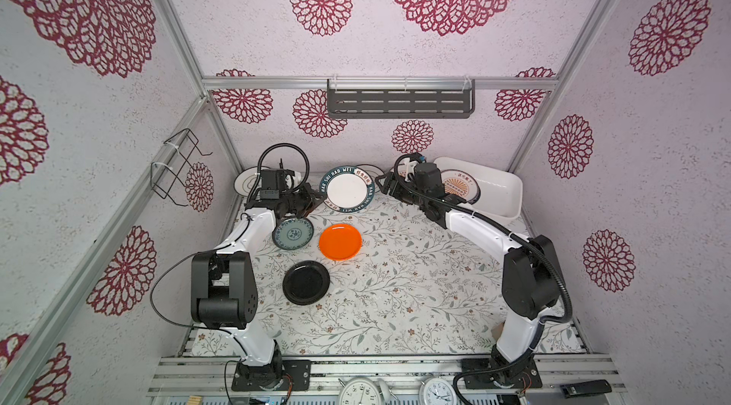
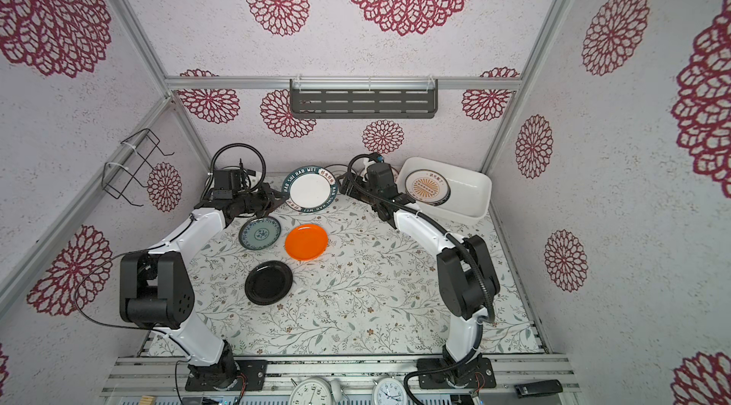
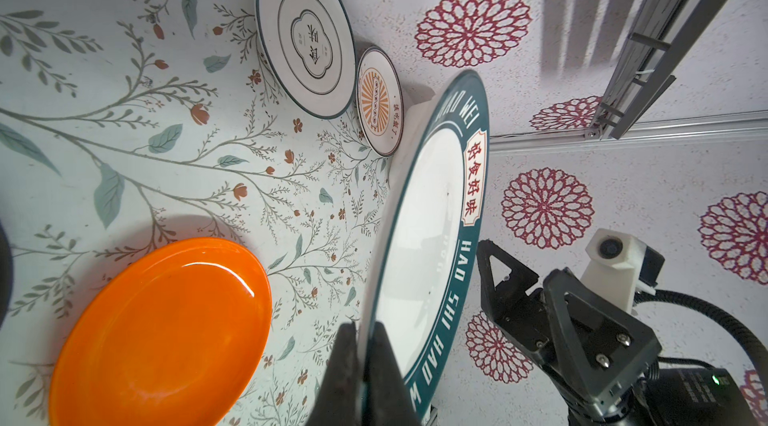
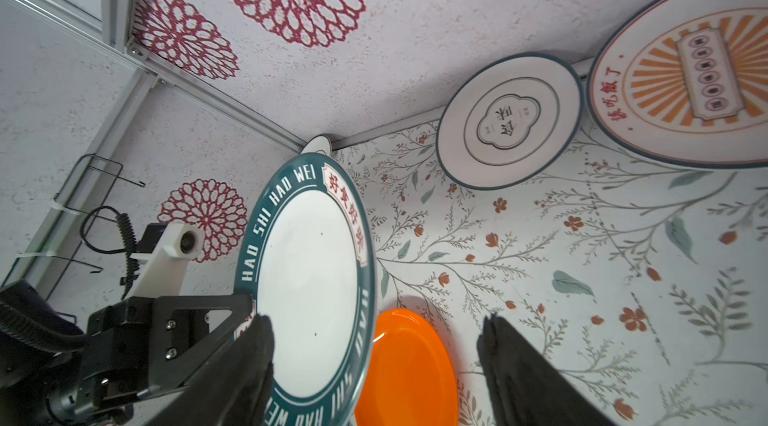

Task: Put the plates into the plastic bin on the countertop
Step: 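Grip the green-rimmed plate with the right gripper beside the left gripper, then release the plate with the left gripper while the right gripper carries it toward the bin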

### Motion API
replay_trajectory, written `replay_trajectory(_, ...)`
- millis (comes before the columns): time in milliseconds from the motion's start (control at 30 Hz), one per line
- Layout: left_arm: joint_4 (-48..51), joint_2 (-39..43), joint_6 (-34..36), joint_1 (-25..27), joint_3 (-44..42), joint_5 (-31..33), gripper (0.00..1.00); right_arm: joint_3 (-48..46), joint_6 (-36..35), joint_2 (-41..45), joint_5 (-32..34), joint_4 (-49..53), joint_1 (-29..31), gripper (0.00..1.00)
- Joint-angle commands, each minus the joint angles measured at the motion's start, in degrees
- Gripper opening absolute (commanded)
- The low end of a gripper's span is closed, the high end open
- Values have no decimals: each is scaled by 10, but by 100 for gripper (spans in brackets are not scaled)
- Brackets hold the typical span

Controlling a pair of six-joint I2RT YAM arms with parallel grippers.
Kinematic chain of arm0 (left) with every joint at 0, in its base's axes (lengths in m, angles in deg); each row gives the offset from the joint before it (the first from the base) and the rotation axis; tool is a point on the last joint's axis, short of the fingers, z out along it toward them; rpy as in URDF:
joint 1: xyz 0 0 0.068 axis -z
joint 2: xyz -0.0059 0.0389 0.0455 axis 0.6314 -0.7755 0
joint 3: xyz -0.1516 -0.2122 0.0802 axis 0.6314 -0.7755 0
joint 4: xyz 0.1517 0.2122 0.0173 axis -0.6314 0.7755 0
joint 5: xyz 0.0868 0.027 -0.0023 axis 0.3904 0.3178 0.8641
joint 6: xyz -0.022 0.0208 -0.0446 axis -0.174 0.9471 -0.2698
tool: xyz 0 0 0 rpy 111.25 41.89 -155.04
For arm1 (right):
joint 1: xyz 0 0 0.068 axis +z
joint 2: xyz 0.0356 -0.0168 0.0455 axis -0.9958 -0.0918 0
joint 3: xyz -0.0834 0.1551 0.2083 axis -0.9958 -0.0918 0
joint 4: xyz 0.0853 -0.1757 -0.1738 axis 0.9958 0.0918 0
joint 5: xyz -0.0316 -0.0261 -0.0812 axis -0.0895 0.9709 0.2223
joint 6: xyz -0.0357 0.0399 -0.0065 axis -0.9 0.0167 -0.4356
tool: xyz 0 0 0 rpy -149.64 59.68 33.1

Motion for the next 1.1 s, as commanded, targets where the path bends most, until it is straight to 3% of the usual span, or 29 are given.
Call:
replay_trajectory(0,-40,-1,0,8,21,-22,0,55,-3,-36,-23,16,2,70)
replay_trajectory(200,-64,-2,-15,10,18,-21,0,146,-46,-82,-29,105,0,45)
replay_trajectory(400,-80,-18,-28,10,21,-25,0,139,-26,-86,-43,94,-3,16)
replay_trajectory(567,-89,-45,-32,10,37,-42,6,106,-9,-67,-42,76,-3,3)
replay_trajectory(733,-100,-60,-47,9,51,-43,22,90,-1,-56,-31,68,-3,0)
replay_trajectory(800,-105,-62,-52,9,53,-42,34,88,1,-54,-26,66,-5,0)
replay_trajectory(1000,-104,-65,-65,4,54,-14,57,75,4,-37,-7,68,-18,0)
replay_trajectory(1067,-104,-64,-71,1,52,-1,59,72,3,-32,-5,69,-26,0)
